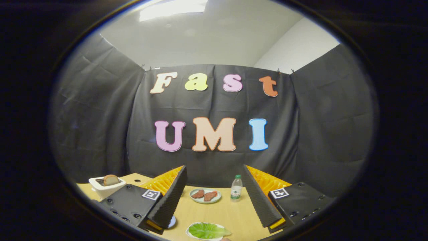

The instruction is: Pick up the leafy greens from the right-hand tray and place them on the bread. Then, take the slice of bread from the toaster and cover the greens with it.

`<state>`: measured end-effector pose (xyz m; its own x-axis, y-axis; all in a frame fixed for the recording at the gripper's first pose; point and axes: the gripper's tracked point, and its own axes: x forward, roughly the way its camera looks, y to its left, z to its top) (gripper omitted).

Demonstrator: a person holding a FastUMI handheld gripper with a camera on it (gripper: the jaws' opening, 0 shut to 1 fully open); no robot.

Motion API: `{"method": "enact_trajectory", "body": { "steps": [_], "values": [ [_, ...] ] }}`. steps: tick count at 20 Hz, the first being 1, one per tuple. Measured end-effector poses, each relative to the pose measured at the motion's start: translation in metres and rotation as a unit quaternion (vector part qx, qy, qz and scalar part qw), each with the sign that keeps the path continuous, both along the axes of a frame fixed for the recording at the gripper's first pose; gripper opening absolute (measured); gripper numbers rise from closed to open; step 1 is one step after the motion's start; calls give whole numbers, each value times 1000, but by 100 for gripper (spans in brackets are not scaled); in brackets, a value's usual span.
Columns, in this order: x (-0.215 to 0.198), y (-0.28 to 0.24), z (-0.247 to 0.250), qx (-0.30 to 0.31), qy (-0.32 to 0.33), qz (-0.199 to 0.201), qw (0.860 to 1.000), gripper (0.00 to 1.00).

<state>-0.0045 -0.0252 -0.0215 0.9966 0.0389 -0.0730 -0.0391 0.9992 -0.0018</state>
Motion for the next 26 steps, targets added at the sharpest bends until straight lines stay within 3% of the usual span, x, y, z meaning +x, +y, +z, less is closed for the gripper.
{"method": "enact_trajectory", "body": {
  "steps": [14,26],
  "values": [
    [19,-10,-76,-41,102,101,989,100],
    [30,1,-173,-60,198,197,958,100]
  ]
}}
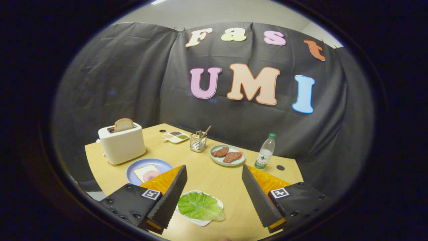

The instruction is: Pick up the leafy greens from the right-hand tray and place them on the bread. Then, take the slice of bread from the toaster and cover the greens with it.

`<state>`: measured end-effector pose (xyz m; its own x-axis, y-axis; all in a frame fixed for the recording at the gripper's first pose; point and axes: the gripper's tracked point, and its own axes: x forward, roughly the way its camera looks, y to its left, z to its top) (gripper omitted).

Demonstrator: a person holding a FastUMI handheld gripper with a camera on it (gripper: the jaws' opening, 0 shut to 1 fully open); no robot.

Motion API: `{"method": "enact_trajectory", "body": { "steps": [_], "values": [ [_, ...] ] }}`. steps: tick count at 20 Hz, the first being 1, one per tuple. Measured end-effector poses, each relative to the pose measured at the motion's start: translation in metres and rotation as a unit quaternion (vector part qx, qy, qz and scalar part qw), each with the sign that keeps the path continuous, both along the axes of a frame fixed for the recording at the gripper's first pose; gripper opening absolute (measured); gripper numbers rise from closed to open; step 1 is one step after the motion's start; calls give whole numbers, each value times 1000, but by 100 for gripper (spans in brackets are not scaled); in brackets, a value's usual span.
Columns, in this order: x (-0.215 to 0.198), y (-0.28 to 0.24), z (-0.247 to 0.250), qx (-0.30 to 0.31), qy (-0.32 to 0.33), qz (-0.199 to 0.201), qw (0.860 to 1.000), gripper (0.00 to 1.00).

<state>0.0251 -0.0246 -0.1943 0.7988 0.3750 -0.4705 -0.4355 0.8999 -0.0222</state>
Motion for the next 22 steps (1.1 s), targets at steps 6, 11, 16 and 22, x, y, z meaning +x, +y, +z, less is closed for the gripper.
{"method": "enact_trajectory", "body": {
  "steps": [6,11,16,22],
  "values": [
    [-1,6,-52,-28,42,36,998,100],
    [-5,15,-102,-47,89,61,993,100],
    [-7,21,-139,-65,131,75,986,100],
    [-15,22,-177,-89,188,80,975,100]
  ]
}}
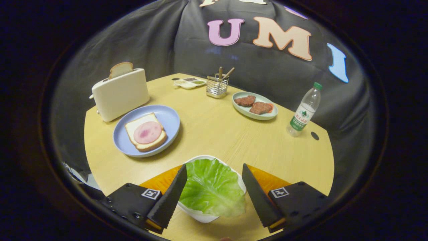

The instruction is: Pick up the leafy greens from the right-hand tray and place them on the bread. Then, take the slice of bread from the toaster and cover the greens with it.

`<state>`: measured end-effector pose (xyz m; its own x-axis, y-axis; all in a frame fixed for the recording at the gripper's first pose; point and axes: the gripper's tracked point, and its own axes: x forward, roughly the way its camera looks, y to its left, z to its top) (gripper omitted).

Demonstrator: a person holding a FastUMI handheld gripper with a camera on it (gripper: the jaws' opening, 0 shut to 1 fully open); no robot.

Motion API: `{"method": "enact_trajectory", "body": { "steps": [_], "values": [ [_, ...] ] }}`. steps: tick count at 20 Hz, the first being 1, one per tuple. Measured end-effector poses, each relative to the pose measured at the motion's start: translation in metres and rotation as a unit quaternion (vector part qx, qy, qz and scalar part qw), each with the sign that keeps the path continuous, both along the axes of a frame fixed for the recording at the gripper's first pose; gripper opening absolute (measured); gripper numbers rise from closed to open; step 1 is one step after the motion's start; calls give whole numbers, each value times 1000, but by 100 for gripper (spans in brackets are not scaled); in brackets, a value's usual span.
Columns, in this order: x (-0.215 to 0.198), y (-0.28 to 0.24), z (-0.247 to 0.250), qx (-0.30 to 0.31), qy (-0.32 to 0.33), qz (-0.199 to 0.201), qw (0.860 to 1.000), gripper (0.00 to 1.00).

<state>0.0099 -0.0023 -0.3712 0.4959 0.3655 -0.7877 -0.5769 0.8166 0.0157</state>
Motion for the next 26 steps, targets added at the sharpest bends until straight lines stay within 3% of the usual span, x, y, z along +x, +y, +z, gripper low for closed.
{"method": "enact_trajectory", "body": {
  "steps": [12,26],
  "values": [
    [-22,-4,-47,-26,90,-12,996,100],
    [-25,-3,-46,-22,108,-44,993,14]
  ]
}}
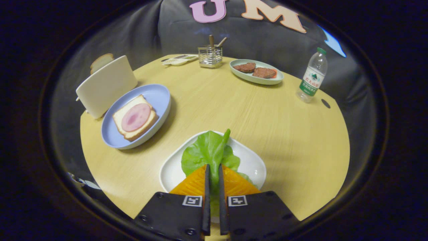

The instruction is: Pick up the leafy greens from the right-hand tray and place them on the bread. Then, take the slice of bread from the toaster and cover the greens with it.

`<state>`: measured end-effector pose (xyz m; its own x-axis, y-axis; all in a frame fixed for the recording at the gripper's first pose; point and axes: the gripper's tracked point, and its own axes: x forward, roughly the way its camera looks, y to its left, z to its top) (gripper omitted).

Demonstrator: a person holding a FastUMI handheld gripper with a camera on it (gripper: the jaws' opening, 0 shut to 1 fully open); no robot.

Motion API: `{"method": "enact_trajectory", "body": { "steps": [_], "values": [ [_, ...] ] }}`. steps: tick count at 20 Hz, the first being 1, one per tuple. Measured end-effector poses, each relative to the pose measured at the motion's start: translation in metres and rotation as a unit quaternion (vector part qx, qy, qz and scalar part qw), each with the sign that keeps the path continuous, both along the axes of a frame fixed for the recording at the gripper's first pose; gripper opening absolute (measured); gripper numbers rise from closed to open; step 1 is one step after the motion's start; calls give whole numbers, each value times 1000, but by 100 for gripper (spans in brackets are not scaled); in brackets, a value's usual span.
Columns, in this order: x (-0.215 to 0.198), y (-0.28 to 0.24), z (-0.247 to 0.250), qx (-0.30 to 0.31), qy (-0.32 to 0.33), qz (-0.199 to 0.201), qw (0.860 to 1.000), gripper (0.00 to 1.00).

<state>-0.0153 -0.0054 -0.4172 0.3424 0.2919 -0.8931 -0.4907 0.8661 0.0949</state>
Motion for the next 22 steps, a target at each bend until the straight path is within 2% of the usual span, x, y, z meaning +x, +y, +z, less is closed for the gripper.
{"method": "enact_trajectory", "body": {
  "steps": [1,13,22],
  "values": [
    [-3,2,1,1,5,6,1000,8],
    [2,21,61,20,-23,4,1000,8],
    [6,77,101,48,-43,6,998,8]
  ]
}}
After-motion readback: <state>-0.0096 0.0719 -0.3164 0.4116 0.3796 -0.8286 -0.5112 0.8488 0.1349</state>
